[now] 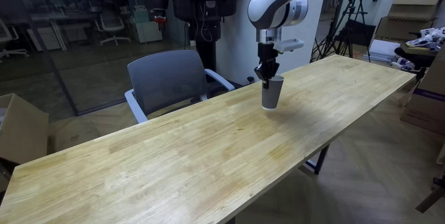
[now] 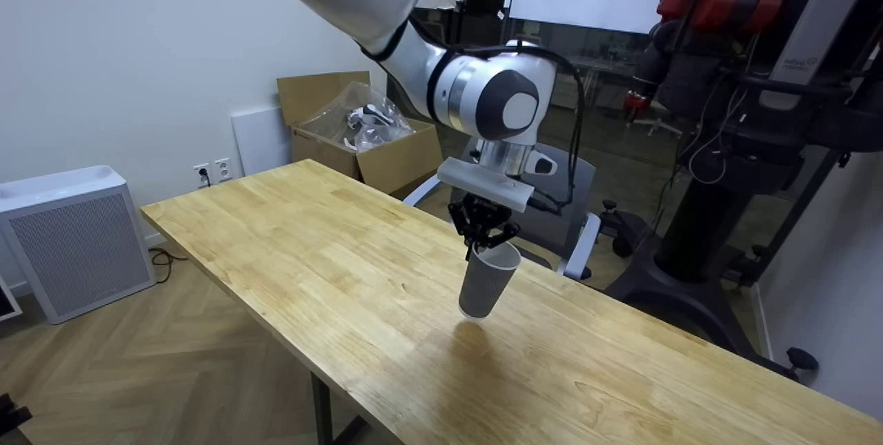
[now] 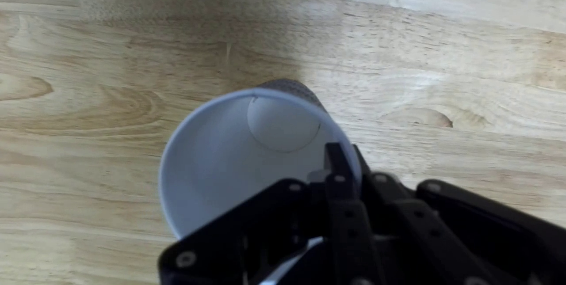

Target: Pick up the cup and move it to the center of the table

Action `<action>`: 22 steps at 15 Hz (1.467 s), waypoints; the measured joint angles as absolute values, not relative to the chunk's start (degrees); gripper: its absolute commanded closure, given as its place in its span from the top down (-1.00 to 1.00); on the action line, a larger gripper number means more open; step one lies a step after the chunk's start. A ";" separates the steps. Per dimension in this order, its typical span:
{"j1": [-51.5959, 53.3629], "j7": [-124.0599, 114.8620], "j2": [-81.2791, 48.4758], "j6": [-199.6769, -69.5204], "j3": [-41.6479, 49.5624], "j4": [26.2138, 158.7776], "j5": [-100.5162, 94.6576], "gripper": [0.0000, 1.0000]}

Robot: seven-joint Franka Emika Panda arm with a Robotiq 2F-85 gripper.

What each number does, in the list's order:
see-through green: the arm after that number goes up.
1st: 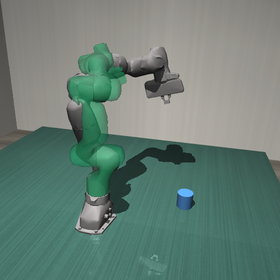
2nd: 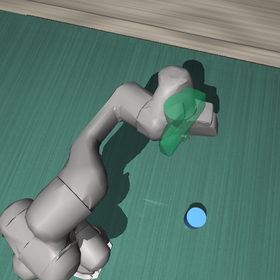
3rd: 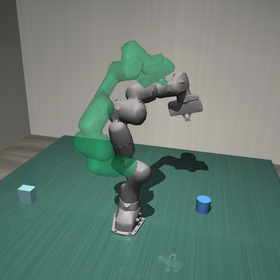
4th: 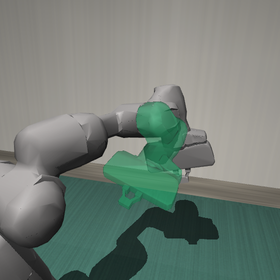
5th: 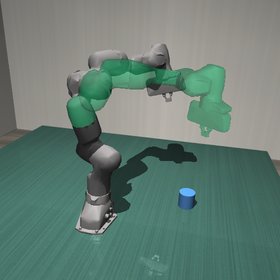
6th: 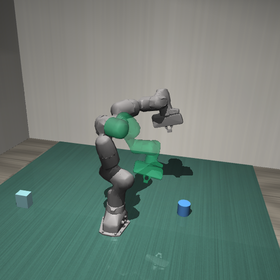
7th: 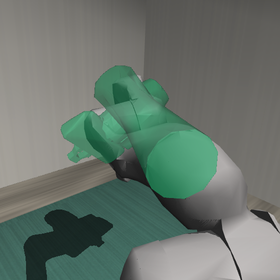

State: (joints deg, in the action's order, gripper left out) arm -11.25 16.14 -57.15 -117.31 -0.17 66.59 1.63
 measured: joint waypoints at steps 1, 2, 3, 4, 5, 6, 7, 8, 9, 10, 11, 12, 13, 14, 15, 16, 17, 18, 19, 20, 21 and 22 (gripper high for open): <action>-11.31 16.12 -57.86 -117.32 -0.17 66.04 1.63 -0.99; -11.31 16.06 -58.60 -117.33 -0.13 65.47 1.59 -0.99; -11.28 16.01 -59.31 -117.33 -0.09 64.97 1.51 -0.99; -11.22 15.93 -60.05 -117.32 -0.02 64.38 1.37 -0.99; -11.13 15.87 -60.77 -117.31 0.09 63.83 1.24 -0.99; -10.98 15.77 -61.48 -117.31 0.27 63.27 1.09 -0.99; -10.80 15.72 -62.12 -117.29 0.42 62.61 1.03 -0.99; -10.56 15.54 -62.43 -117.19 0.60 61.97 0.89 -0.99; -10.32 15.28 -62.75 -117.19 0.81 61.45 0.69 -0.99; -10.05 14.92 -63.01 -117.19 1.09 61.02 0.37 -0.99; -9.78 14.56 -63.26 -117.23 1.39 60.68 -0.05 -0.45; -9.51 14.28 -63.51 -117.24 1.67 60.32 -0.36 -0.43; -9.22 13.91 -63.79 -117.24 1.98 59.90 -0.78 -0.34; -8.98 13.52 -64.06 -117.24 2.20 59.51 -1.24 -0.18; -8.76 13.30 -64.38 -117.24 2.44 59.21 -1.56 -0.06; -8.56 13.13 -64.59 -117.24 2.69 59.07 -1.92 0.10; -8.39 12.93 -64.75 -117.24 2.88 58.95 -2.36 0.22; -8.23 12.74 -64.89 -117.23 3.04 58.80 -2.69 0.38; -8.08 12.64 -64.94 -117.20 3.14 58.69 -3.06 0.50; -7.91 12.57 -64.94 -117.16 3.22 58.60 -3.40 0.62; -7.76 12.56 -64.92 -117.02 3.25 58.47 -3.55 0.78; -7.59 12.56 -64.85 -116.70 3.27 58.37 -3.62 0.90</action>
